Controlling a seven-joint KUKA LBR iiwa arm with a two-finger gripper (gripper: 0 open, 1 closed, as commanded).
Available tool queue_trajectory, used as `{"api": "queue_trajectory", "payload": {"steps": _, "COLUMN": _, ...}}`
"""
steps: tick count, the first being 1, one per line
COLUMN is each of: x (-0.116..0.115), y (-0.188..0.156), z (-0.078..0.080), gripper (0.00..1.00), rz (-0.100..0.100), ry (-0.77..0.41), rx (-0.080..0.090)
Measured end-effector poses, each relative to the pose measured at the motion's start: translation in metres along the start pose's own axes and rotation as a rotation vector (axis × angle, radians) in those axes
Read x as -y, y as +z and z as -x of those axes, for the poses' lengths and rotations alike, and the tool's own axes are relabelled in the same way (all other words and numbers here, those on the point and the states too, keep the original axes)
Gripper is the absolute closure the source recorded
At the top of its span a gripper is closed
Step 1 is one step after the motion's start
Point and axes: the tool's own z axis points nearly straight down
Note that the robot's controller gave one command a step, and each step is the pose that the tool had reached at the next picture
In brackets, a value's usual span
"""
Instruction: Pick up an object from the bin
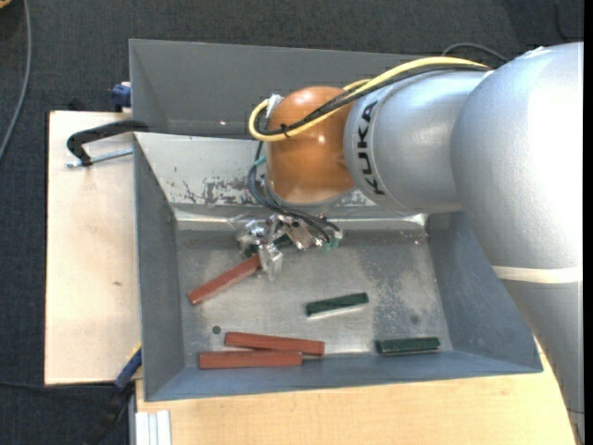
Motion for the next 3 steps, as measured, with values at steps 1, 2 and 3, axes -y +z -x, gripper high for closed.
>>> {"api": "queue_trajectory", "payload": {"steps": 1, "x": 0.005, "y": -0.090, "z": 0.012, "gripper": 1.00, "rz": -0.002, "ry": 0.039, "rx": 0.005}}
{"api": "queue_trajectory", "payload": {"steps": 2, "x": -0.001, "y": -0.039, "z": 0.001, "gripper": 1.00, "rz": 0.005, "ry": 0.002, "rx": -0.011}}
{"api": "queue_trajectory", "payload": {"steps": 3, "x": 0.006, "y": -0.117, "z": 0.016, "gripper": 1.00, "rz": -0.001, "ry": 0.039, "rx": 0.002}}
